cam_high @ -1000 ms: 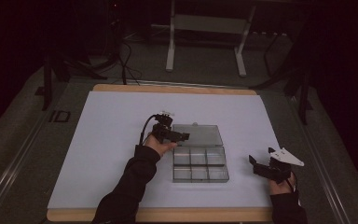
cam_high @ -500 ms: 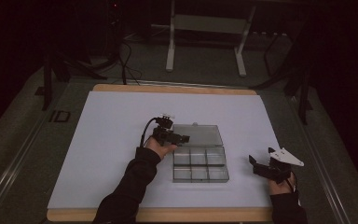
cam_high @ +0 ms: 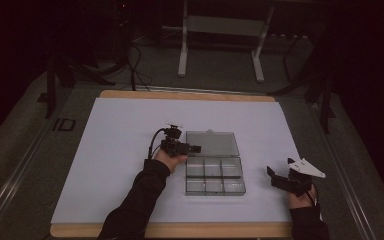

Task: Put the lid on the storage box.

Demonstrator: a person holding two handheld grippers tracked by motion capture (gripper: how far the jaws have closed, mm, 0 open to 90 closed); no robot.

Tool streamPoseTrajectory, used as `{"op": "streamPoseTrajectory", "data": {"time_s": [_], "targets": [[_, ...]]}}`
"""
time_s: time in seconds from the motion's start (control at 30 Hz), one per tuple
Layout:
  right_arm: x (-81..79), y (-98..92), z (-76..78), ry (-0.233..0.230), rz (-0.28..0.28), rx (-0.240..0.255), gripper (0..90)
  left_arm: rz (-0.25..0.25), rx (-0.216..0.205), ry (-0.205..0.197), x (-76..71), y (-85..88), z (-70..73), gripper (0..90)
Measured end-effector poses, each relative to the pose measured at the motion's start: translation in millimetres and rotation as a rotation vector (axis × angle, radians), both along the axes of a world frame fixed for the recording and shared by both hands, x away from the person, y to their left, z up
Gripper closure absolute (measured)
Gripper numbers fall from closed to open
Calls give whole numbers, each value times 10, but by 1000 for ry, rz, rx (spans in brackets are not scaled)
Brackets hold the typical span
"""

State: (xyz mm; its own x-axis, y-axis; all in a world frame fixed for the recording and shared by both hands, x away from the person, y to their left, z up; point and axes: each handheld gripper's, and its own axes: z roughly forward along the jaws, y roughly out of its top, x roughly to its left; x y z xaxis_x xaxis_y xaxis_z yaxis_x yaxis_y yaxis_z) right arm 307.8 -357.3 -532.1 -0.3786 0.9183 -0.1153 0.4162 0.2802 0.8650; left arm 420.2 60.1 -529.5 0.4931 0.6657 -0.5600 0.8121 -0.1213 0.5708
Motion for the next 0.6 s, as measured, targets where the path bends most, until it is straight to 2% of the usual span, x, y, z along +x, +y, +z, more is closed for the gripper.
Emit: {"op": "streamPoseTrajectory", "data": {"time_s": [0.13, 0.17, 0.2, 0.23, 0.27, 0.33, 0.37, 0.47, 0.5, 0.6], "targets": [[4, -10, 2, 6, -6, 10, 130, -4, 8, -26, -17, 16, 51, 450], [7, -6, 1, 7, -4, 6, 130, -6, 5, -50, -30, 46, 80, 478], [7, -6, 1, 7, -4, 6, 130, -6, 5, -50, -30, 46, 80, 504], [12, 9, 0, 10, -6, -7, 130, -3, -3, -66, -44, 73, 107, 529], [12, 9, 0, 10, -6, -7, 130, -3, -3, -66, -44, 73, 107, 554], [27, 24, 5, 24, -5, -22, 133, -4, -22, -102, -69, 122, 152, 607], [35, 26, 8, 33, 3, -17, 133, 1, -39, -109, -80, 140, 165, 638], [51, 48, 30, 43, 17, -32, 133, -11, -43, -129, -99, 166, 200, 697], [63, 87, 67, 53, 43, -45, 129, -29, -27, -153, -112, 175, 239, 707], [72, 168, 149, 52, 68, -47, 123, -42, -16, -172, -127, 178, 272, 736]]}}
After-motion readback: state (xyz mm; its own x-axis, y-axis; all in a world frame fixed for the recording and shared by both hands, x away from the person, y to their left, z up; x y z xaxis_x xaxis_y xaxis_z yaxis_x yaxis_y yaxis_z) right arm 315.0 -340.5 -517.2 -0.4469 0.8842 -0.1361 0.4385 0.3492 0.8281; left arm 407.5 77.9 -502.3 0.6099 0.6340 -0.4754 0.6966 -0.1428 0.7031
